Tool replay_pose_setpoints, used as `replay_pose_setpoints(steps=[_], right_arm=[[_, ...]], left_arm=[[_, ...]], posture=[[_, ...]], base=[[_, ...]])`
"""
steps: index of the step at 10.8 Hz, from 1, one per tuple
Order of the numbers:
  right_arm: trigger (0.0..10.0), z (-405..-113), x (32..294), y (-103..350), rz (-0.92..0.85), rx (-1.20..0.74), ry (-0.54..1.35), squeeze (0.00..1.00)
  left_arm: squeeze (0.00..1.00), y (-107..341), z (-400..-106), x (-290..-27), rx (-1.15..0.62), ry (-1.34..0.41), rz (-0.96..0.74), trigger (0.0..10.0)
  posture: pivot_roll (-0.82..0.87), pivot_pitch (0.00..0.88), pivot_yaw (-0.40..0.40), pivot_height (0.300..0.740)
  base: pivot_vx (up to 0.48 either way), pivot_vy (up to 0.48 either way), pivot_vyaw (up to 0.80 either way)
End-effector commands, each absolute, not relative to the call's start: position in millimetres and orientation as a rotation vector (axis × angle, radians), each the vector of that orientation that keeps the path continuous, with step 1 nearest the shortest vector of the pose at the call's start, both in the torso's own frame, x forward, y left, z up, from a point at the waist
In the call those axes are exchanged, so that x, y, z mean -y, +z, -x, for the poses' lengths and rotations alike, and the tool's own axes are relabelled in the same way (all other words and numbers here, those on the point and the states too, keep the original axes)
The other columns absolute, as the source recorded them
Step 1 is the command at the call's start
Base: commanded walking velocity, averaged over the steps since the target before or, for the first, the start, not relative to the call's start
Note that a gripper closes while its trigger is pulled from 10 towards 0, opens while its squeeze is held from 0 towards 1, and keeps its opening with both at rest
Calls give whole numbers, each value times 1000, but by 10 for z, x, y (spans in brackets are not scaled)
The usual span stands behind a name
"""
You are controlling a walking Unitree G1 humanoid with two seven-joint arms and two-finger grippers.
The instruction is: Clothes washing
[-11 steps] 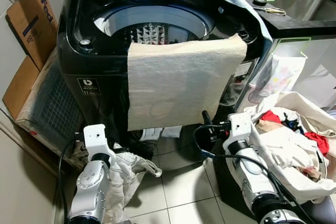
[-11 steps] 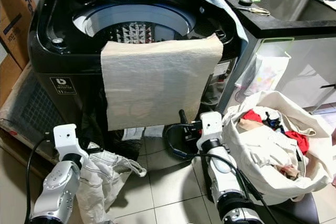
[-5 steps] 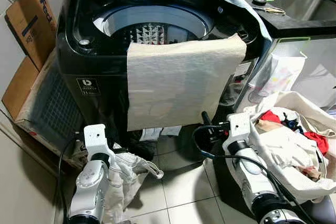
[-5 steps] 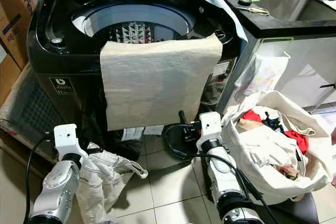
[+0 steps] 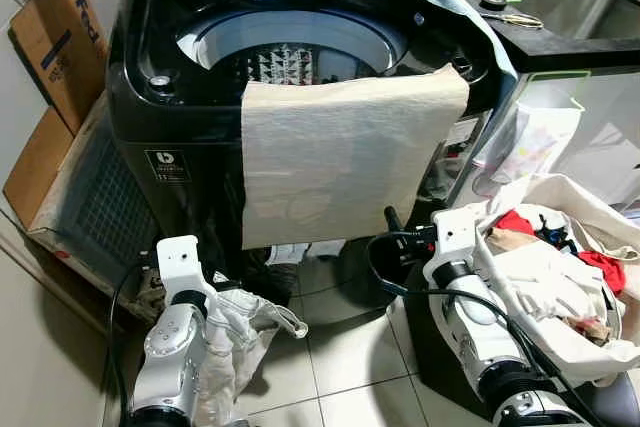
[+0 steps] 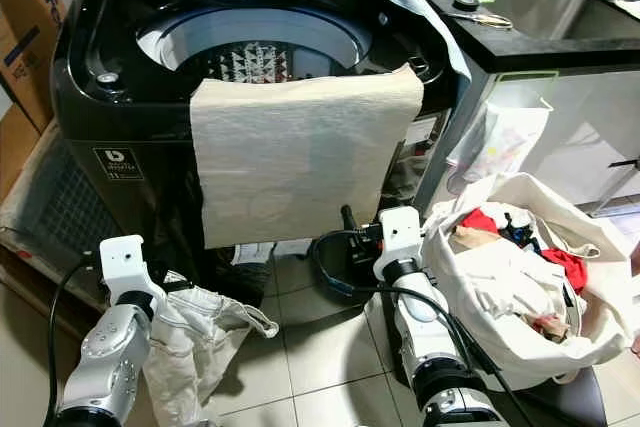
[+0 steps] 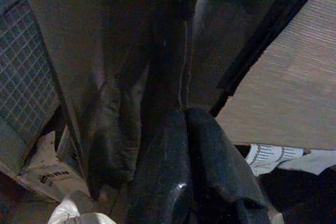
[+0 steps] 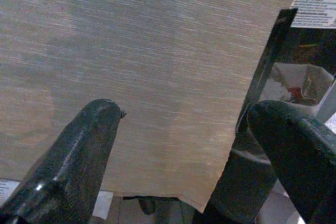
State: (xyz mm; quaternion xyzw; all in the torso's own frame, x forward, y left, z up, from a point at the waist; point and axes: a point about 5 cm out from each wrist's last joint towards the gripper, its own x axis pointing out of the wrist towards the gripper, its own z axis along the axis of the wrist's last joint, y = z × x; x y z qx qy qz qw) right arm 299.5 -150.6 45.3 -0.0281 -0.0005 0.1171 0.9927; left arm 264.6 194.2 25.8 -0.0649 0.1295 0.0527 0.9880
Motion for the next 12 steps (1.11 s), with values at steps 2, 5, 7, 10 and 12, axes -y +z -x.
replay_pose_setpoints(steps=[2, 5, 7, 10, 12], right_arm=[[10000, -2995, 1511, 438, 79, -17, 254, 0], [10000, -3004, 1532, 435, 77, -22, 225, 0], [10000, -3004, 1531, 431, 77, -26, 227, 0], [10000, -2996, 1537, 432, 76, -21, 224, 0], [10000, -2993, 1543, 466, 57, 11, 224, 0]], left_arm=[[0, 351, -2708, -1935, -209, 112, 130, 10000], [0, 346, -2703, -1924, -210, 109, 128, 10000], [0, 338, -2705, -1925, -213, 107, 125, 10000], [0, 350, -2713, -1896, -206, 87, 109, 10000], [0, 407, -2727, -1872, -168, 70, 108, 10000]], posture=[[68, 0, -15, 740], [67, 0, -13, 740], [66, 0, -12, 740], [62, 0, -12, 740], [62, 0, -11, 740]], base=[[0, 0, 338], [0, 0, 444], [0, 0, 0], [0, 0, 0], [0, 0, 0]])
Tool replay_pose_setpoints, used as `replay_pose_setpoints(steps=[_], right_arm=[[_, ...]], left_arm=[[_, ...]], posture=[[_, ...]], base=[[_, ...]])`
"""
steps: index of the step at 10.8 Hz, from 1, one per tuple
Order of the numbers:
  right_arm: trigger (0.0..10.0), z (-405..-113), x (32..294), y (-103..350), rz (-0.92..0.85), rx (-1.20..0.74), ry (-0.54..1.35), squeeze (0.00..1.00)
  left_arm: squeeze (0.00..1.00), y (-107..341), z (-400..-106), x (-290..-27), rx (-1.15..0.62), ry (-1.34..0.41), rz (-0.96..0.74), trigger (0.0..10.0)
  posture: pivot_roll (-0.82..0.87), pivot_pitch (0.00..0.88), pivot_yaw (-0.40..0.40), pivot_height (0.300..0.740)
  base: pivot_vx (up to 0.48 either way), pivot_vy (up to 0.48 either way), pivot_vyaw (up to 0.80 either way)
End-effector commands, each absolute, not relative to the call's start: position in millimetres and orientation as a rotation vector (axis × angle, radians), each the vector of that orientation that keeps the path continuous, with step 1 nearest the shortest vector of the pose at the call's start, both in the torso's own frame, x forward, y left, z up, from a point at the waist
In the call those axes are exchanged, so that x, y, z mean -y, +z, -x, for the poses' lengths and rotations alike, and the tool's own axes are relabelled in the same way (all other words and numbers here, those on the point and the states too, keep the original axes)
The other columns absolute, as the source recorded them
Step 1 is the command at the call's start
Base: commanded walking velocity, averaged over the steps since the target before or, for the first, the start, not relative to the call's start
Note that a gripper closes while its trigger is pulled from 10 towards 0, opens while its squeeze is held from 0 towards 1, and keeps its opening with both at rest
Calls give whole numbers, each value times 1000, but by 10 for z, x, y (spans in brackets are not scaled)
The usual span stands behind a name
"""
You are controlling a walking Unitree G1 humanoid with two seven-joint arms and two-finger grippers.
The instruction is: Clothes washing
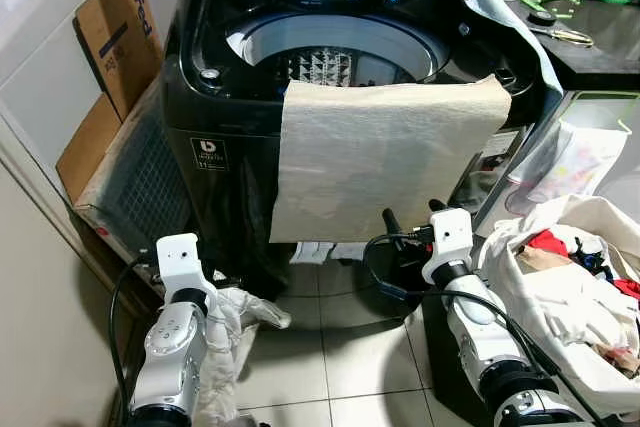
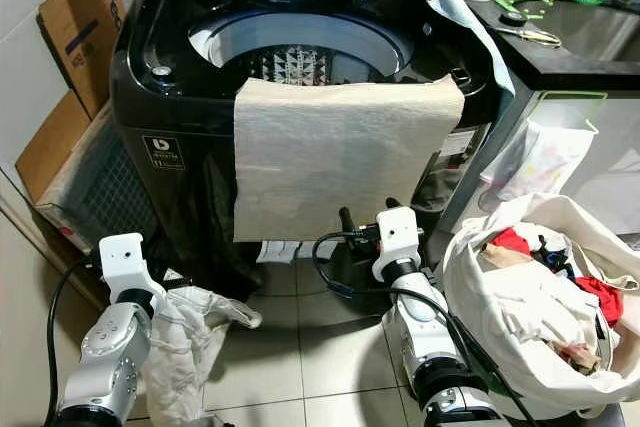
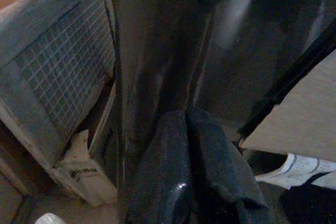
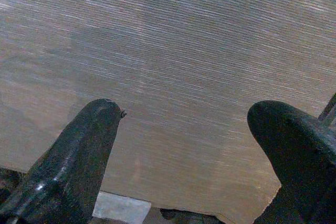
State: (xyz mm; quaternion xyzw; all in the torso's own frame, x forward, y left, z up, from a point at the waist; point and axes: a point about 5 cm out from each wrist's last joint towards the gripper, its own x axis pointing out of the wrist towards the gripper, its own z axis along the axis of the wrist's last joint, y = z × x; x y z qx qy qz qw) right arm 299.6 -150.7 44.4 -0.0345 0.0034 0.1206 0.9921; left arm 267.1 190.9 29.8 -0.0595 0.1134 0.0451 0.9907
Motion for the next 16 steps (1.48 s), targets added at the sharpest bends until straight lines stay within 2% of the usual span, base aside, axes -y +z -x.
replay_pose_setpoints(steps=[1, 16], right_arm=[[10000, -2997, 1544, 467, 53, 10, 221, 0], [10000, -3038, 1535, 468, 43, -14, 211, 0]], left_arm=[[0, 439, -2739, -1859, -152, 63, 105, 10000], [0, 466, -2789, -1847, -141, 48, 77, 10000]], posture=[[62, 0, -12, 740], [58, 0, -5, 740]], base=[[0, 0, 0], [0, 0, 0]])
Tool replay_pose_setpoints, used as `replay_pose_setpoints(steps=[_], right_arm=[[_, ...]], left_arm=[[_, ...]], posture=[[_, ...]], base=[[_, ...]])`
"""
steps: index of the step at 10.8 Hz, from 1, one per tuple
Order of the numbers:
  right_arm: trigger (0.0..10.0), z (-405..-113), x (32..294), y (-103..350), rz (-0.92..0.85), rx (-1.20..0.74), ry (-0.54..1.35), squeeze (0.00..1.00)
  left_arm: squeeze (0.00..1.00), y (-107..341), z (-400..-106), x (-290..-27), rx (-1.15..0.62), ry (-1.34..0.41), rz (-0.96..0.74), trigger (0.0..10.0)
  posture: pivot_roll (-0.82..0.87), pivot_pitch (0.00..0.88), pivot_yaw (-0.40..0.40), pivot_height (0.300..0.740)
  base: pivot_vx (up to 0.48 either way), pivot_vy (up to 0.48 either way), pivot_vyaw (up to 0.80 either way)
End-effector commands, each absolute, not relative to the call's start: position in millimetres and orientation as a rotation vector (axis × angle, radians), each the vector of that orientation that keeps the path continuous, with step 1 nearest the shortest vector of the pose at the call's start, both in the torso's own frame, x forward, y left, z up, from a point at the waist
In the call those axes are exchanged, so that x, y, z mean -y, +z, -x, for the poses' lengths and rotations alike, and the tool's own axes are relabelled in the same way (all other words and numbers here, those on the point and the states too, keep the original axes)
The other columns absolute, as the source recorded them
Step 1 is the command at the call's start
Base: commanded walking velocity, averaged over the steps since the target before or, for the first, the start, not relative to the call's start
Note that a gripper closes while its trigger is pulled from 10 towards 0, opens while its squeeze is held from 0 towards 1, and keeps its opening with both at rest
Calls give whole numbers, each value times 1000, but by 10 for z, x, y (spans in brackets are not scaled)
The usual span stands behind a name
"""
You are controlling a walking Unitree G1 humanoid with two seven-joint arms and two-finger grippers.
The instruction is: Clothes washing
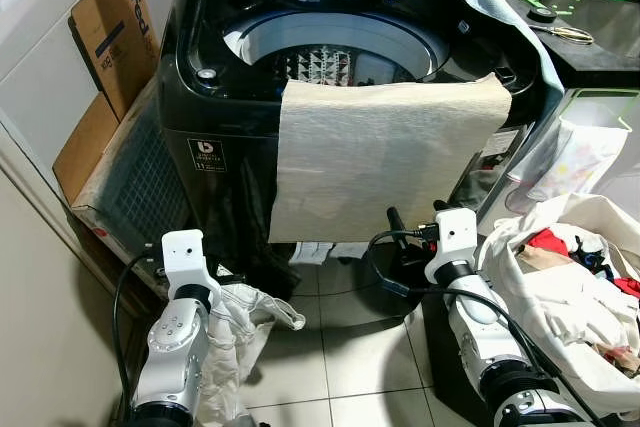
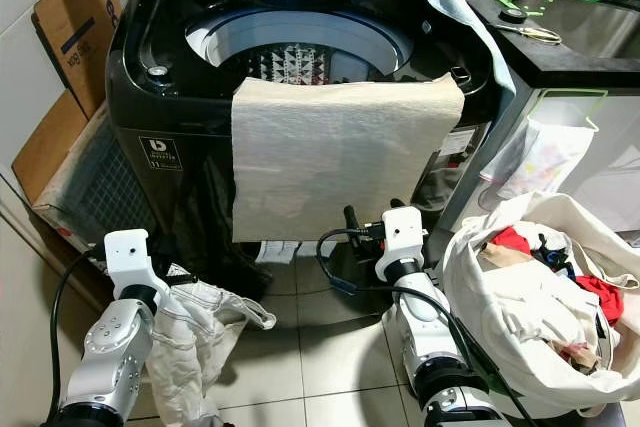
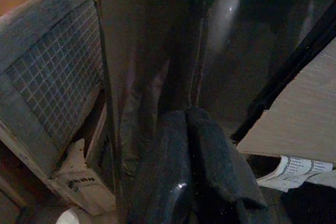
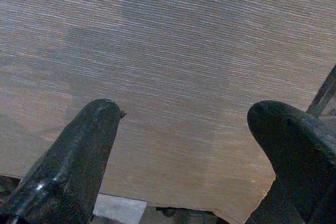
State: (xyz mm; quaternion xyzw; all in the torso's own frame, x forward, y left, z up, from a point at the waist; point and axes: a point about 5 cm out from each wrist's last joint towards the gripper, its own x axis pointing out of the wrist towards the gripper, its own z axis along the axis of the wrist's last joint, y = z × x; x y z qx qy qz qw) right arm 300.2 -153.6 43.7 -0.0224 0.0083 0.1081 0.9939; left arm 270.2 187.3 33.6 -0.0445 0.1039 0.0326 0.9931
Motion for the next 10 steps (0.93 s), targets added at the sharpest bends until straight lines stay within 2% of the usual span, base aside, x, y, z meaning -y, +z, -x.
replay_pose_setpoints(steps=[1, 10], right_arm=[[10000, -3037, 1534, 468, 43, -13, 211, 0], [10000, -3008, 1549, 416, 47, -35, 210, 0]], left_arm=[[0, 463, -2787, -1848, -143, 47, 75, 10000], [0, 407, -2734, -1786, -140, -6, 36, 10000]], posture=[[57, 0, -4, 740], [59, 0, -7, 740]], base=[[0, 0, 0], [0, 0, 0]])
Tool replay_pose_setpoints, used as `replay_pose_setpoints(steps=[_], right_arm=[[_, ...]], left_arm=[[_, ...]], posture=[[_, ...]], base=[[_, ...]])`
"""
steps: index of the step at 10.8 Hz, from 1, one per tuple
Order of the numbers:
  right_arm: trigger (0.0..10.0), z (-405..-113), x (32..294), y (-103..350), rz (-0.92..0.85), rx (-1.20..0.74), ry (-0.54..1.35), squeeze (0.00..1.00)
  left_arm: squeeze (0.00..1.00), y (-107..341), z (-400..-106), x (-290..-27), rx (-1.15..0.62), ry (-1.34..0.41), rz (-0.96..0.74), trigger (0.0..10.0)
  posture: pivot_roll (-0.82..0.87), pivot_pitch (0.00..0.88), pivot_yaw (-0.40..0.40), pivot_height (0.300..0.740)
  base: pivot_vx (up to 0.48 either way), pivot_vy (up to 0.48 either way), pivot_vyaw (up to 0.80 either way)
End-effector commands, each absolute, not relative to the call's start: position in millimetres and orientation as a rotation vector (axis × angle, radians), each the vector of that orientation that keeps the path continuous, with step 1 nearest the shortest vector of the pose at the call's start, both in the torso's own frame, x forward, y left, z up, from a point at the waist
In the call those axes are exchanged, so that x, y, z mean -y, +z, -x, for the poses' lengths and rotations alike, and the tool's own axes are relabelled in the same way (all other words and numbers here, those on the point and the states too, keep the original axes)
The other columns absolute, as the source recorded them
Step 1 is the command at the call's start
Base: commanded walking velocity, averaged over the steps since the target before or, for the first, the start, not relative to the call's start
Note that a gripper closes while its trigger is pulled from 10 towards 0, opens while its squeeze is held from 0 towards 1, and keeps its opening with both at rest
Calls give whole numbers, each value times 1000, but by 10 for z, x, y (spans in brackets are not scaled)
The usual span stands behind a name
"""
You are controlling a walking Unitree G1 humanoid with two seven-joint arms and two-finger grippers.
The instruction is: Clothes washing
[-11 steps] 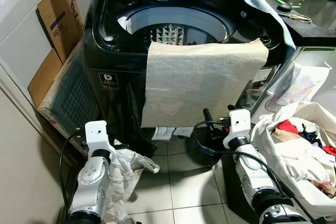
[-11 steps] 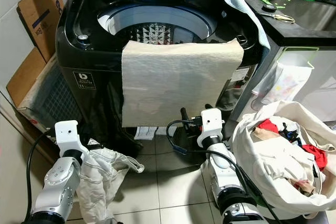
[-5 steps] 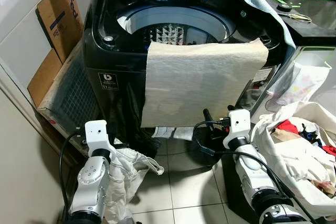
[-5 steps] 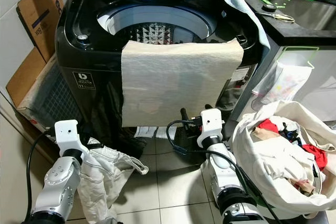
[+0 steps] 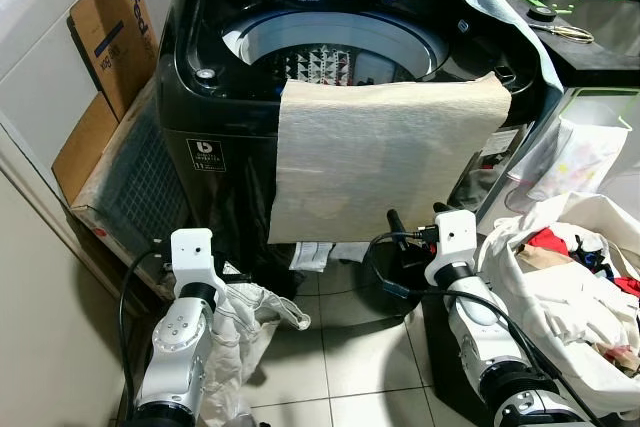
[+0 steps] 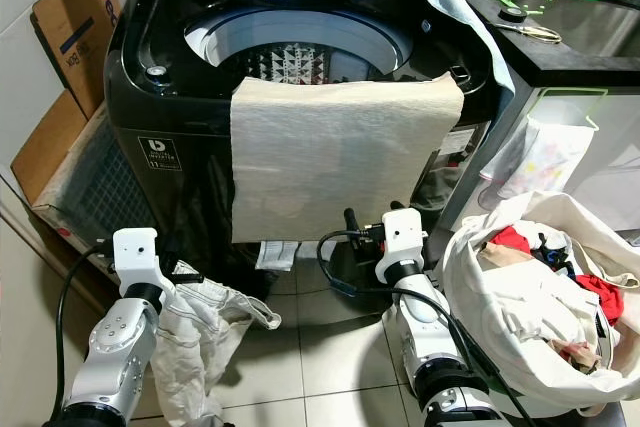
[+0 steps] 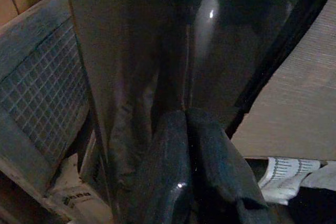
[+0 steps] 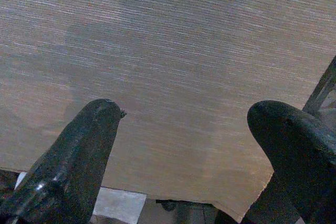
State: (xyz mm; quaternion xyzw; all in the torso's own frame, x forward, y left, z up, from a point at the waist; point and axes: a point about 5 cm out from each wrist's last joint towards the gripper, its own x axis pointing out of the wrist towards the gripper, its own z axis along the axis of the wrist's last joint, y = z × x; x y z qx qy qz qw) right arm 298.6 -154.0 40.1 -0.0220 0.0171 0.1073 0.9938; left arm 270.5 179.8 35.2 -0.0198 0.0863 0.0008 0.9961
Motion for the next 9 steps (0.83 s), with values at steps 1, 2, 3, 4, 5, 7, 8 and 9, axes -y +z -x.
replay_pose_setpoints(steps=[1, 2, 3, 4, 5, 7, 8, 9], right_arm=[[10000, -2996, 1547, 395, 47, -46, 212, 0], [10000, -2955, 1586, 324, 57, -80, 205, 0], [10000, -2916, 1627, 258, 66, -114, 194, 0], [10000, -2898, 1646, 235, 71, -126, 190, 0], [10000, -2905, 1641, 246, 70, -120, 193, 0], [10000, -2915, 1628, 253, 71, -117, 197, 0], [10000, -2907, 1626, 227, 76, -133, 198, 0], [10000, -2835, 1619, 80, 100, -232, 210, 0]], left_arm=[[0, 341, -2684, -1782, -159, -32, 4, 10000], [0, 217, -2598, -1807, -199, -47, -43, 10000], [0, 130, -2540, -1820, -232, -54, -64, 10000], [0, 100, -2524, -1812, -243, -55, -63, 10000], [0, 109, -2535, -1806, -239, -54, -58, 10000], [0, 106, -2560, -1784, -233, -63, -61, 10000], [0, 84, -2570, -1770, -239, -71, -68, 10000], [0, -163, -2501, -1692, -414, -139, -43, 10000]], posture=[[61, 0, -9, 740], [62, 0, -12, 740], [60, 0, -13, 740], [57, 0, -12, 740], [55, 0, -9, 740], [49, 0, -6, 740], [47, 0, -5, 740], [50, 0, -5, 740]], base=[[0, 0, 0], [0, 0, 0], [0, 0, 0], [0, 0, 0], [0, 0, 0], [0, 0, 0], [0, 0, 0], [0, 0, 0]])
